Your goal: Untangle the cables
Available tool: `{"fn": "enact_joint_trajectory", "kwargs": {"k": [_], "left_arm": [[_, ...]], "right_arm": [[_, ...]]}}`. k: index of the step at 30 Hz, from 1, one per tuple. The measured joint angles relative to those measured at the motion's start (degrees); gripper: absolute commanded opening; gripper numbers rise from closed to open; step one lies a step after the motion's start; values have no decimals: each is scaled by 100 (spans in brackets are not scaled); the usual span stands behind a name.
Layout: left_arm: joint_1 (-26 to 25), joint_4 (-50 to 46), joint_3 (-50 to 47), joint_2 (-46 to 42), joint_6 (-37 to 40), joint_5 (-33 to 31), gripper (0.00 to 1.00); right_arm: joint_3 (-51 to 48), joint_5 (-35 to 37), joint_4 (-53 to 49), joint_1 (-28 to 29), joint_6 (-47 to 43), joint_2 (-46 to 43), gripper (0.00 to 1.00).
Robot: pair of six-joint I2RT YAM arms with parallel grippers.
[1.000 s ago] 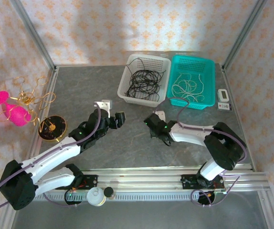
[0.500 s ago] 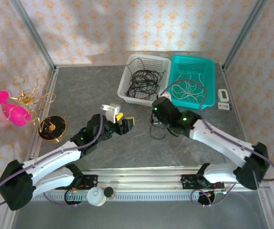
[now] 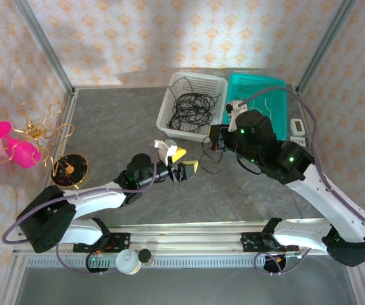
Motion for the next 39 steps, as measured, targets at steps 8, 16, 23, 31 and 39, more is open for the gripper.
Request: {"fn": "enact_joint_trajectory", "kwargs": {"k": [8,16,23,31,39], "left_arm": [[-9,304,-400,24,-245,31,85],[-63,909,-549,533,-776,181,71],[-63,1331,-426,1263,-1165,-151,35],[-63,2052,-313,1526,-1521,-225,56],[-63,2157,-111,1698,-1663,-210,37]], "right_arm": [[151,-225,101,0,-15,-7,0],[149,-433,354,0,-15,-7,0],[151,-599,540,0,-13,0,0],[151,-713,632,0,-13,7,0],[151,-780,721,0,-13,98,0]]}}
